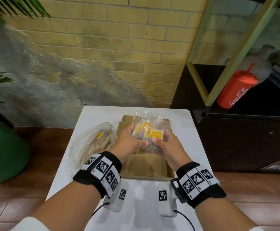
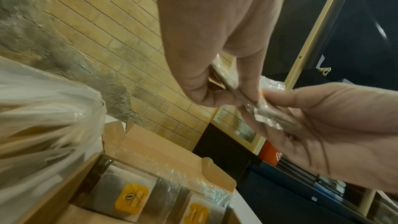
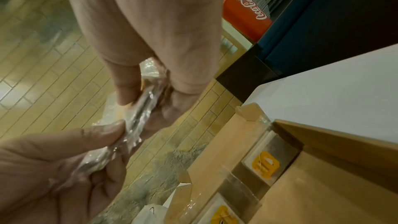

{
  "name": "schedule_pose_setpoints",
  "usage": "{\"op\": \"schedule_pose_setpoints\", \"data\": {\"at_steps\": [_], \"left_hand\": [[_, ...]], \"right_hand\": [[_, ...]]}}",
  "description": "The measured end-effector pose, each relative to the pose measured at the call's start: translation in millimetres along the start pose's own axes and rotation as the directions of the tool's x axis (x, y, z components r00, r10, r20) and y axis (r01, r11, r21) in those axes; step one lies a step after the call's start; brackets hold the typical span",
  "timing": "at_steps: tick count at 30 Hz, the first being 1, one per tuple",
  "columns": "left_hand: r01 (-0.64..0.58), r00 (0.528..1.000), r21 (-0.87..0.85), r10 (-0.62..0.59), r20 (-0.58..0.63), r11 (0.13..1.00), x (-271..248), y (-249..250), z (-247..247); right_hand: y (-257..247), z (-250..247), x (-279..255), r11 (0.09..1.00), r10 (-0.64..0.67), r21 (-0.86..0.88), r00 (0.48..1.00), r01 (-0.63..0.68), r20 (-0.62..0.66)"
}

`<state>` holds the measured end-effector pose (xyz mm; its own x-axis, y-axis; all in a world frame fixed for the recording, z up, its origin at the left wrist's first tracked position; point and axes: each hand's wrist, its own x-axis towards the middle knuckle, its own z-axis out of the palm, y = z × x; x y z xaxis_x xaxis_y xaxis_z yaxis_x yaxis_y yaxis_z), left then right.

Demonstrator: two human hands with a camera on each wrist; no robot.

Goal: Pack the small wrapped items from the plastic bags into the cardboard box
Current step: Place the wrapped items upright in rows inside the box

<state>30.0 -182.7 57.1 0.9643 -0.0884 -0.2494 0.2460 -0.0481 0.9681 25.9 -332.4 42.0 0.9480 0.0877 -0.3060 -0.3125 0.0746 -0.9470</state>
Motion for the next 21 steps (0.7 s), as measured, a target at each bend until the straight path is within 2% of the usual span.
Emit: {"op": "schedule_pose_setpoints", "data": {"at_steps": [2, 4, 6, 9, 13, 17, 21], "left_hand": [[-0.007, 1.0, -0.016, 0.008, 0.028, 1.0, 0.2, -0.9, 2.8], [-0.026, 0.998, -0.051, 0.029, 0.059, 0.998, 0.1, -2.3, 5.0], [-0.045, 0.998, -0.057, 0.048, 0.051, 0.997, 0.0, -3.1, 5.5], [-0.056, 0.998, -0.071, 0.057, 0.023, 0.996, 2.1, -6.8, 5.1], [-0.016, 1.0, -0.001, 0.016, 0.002, 1.0, 4.8, -18.1, 2.3], [0.054, 0.998, 0.068, -0.052, -0.03, 0.996, 9.8, -36.0, -1.4], [0.113, 0.993, 0.147, -0.108, -0.046, 0.983, 10.2, -54.2, 1.7]], "right_hand": [[-1.0, -1.0, 0.0, 0.999, -0.024, -0.025, 1.0, 0.023, -0.018], [0.0, -4.3, 2.6, 0.998, -0.044, -0.051, 0.995, 0.039, -0.087], [2.3, -8.5, 4.9, 0.997, -0.055, -0.06, 0.99, 0.047, -0.129], [6.2, -13.6, 6.6, 0.998, -0.061, -0.04, 0.991, 0.056, -0.121], [14.0, -19.1, 9.4, 0.995, -0.08, -0.073, 0.985, 0.069, -0.156], [28.1, -24.7, 12.6, 0.998, -0.003, -0.063, 0.981, -0.01, -0.193], [43.4, -22.0, 12.5, 0.993, 0.083, -0.069, 0.984, -0.095, -0.16]]}}
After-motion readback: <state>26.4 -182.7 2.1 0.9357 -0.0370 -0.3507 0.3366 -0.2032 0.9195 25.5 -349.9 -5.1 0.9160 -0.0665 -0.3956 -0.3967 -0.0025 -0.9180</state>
